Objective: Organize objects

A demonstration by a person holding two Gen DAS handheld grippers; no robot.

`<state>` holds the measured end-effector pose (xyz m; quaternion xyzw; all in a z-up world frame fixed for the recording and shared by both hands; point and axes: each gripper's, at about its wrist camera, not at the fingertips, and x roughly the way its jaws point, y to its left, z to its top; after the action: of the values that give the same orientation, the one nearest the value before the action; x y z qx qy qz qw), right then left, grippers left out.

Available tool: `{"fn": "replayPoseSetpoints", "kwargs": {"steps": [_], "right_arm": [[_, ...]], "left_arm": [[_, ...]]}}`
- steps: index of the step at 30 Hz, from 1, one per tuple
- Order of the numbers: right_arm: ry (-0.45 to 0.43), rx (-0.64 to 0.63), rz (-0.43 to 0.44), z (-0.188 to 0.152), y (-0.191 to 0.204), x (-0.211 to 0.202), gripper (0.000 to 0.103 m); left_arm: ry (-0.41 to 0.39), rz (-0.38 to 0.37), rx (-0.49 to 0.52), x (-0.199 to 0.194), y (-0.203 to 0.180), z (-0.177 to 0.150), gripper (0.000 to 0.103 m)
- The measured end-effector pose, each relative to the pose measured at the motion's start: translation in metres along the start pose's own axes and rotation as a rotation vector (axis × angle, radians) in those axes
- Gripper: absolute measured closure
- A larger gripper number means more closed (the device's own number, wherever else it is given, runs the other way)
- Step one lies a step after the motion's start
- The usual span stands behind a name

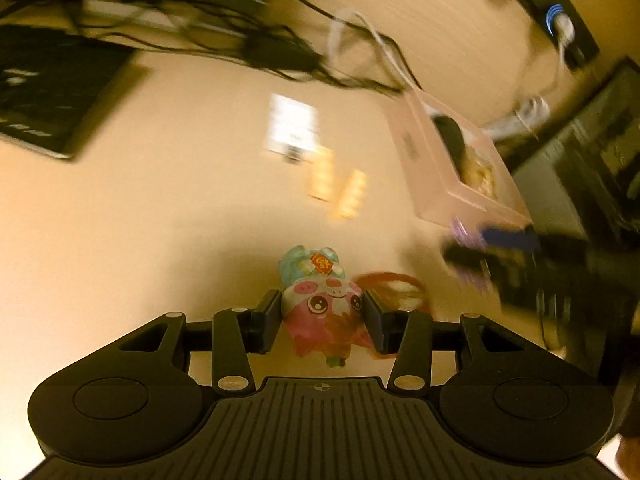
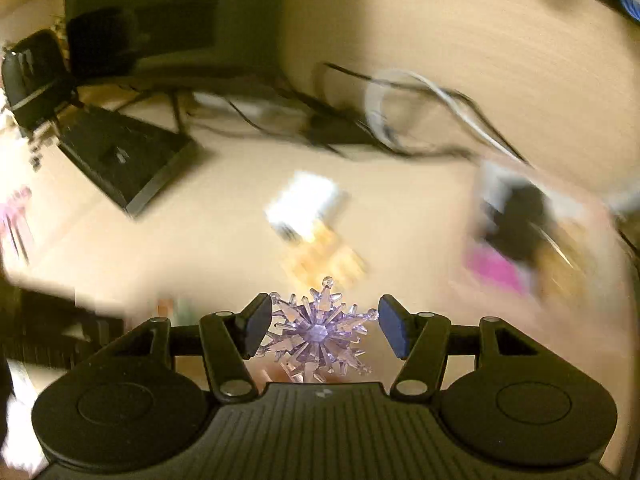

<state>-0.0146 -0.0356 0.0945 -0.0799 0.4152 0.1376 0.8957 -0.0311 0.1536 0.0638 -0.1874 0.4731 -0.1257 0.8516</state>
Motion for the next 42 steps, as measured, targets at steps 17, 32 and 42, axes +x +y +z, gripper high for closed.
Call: {"fn": "replayPoseSetpoints", "kwargs": {"steps": [17,32,42], "right_arm": [[-0.011,0.207,-0.181,-0.113,-0.097,-0.032,0.044],[-0.035,0.211,-0.158,-0.096,-0.070,-0.021,0.024],[-0.022,0.062,0.081,-0.050,0.012,0.008,0.002]], "left_arm": [[0.120,0.023,0.341,0.072,-0.158,-0.005,0.054],[0.005,0.134,0.245,0.037,-0.110,-0.001,0.054],[-0.054,0.264,0.066,-0.001,-0.039,-0.002,0.054]]}}
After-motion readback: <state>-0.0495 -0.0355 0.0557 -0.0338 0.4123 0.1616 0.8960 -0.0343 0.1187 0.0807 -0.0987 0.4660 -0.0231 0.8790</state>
